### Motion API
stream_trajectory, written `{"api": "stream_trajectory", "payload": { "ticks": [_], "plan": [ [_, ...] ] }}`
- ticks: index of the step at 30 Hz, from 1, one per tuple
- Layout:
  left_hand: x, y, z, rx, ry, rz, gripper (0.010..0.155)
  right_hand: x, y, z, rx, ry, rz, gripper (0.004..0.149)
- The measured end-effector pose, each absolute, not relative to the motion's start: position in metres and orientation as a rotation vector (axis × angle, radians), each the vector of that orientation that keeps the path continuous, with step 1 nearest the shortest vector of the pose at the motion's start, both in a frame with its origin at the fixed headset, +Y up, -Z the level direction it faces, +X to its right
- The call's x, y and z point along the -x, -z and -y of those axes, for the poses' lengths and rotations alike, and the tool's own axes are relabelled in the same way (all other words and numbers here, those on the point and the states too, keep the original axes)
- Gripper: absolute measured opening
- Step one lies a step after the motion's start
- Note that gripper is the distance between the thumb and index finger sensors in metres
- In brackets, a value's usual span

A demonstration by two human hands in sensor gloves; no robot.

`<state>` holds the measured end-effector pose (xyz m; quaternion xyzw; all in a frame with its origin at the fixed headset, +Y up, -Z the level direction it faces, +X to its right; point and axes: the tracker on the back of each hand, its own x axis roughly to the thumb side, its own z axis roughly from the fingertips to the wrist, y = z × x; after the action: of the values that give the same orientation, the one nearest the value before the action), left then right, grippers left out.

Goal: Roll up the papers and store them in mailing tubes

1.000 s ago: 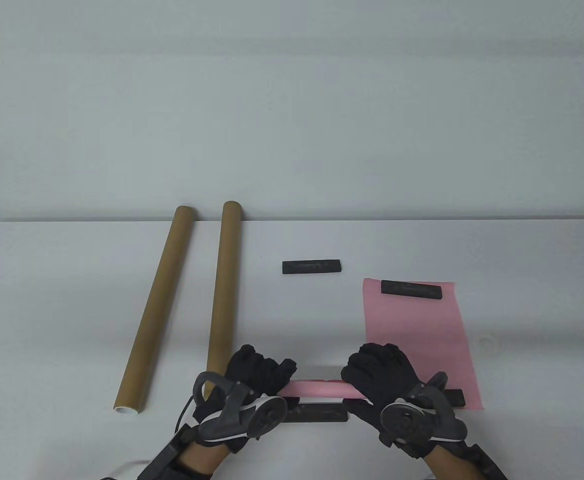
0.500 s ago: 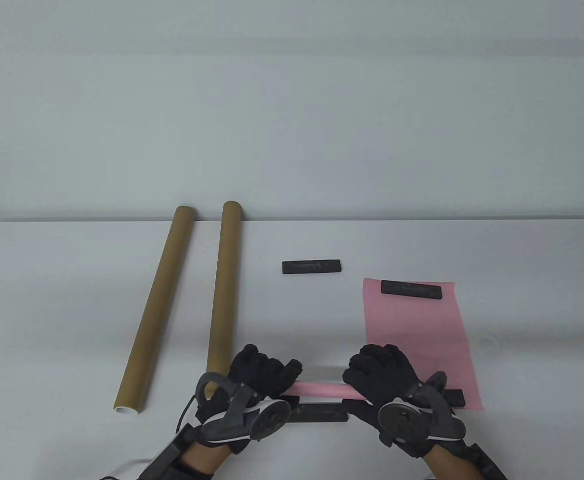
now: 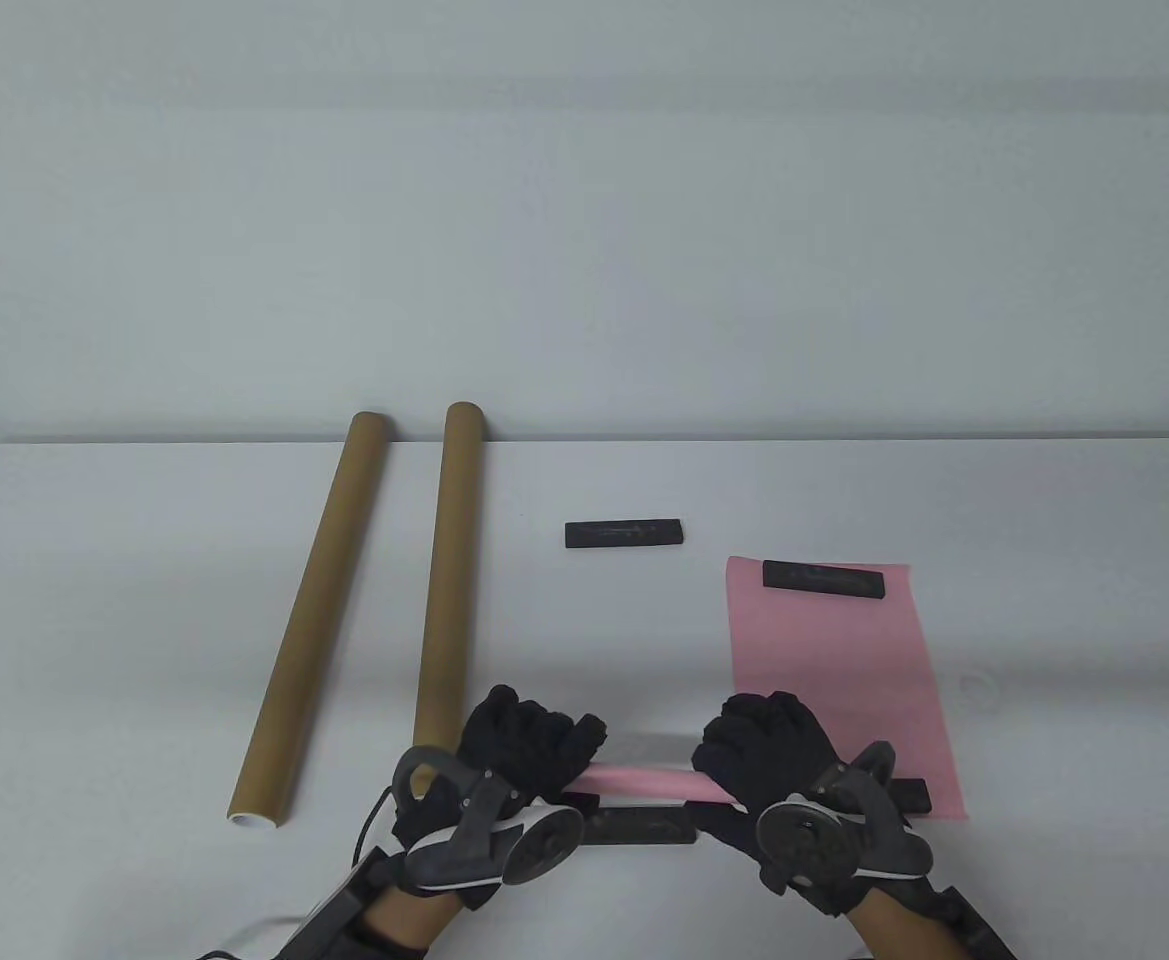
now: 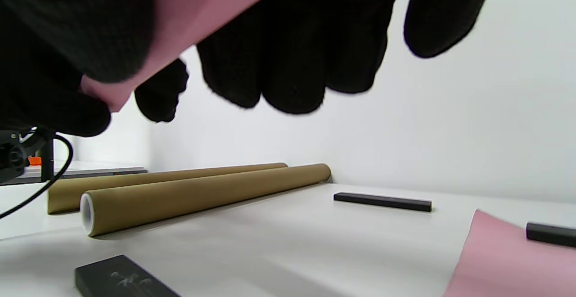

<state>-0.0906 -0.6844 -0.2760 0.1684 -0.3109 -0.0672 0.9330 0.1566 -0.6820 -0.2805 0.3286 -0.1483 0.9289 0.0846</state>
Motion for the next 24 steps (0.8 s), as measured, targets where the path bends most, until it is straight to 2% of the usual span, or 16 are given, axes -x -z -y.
{"api": "stream_trajectory", "payload": {
  "ticks": [3, 7, 10, 13, 16, 20, 24],
  "plan": [
    [0.089, 0.273, 0.681, -0.374, 0.134, 0.636, 0.066, -0.158, 0.282, 0.683, -0.974, -2.743, 0.379, 0.058],
    [0.093, 0.278, 0.681, -0.303, 0.086, 0.621, 0.064, -0.158, 0.280, 0.682, -0.974, -2.755, 0.455, 0.067],
    [0.094, 0.282, 0.685, -0.247, 0.081, 0.610, 0.068, -0.155, 0.279, 0.682, -0.994, -2.779, 0.465, 0.060],
    [0.088, 0.273, 0.682, -0.383, 0.226, 0.640, 0.075, -0.157, 0.283, 0.683, -0.989, -2.743, 0.360, 0.055],
    [0.084, 0.267, 0.676, -0.455, 0.252, 0.660, 0.069, -0.160, 0.286, 0.684, -0.960, -2.667, 0.288, 0.055],
    [0.087, 0.270, 0.677, -0.390, 0.196, 0.659, 0.061, -0.160, 0.284, 0.683, -0.961, -2.684, 0.342, 0.056],
    [0.089, 0.278, 0.681, -0.271, 0.115, 0.652, 0.062, -0.159, 0.281, 0.681, -0.977, -2.723, 0.418, 0.060]
  ]
}}
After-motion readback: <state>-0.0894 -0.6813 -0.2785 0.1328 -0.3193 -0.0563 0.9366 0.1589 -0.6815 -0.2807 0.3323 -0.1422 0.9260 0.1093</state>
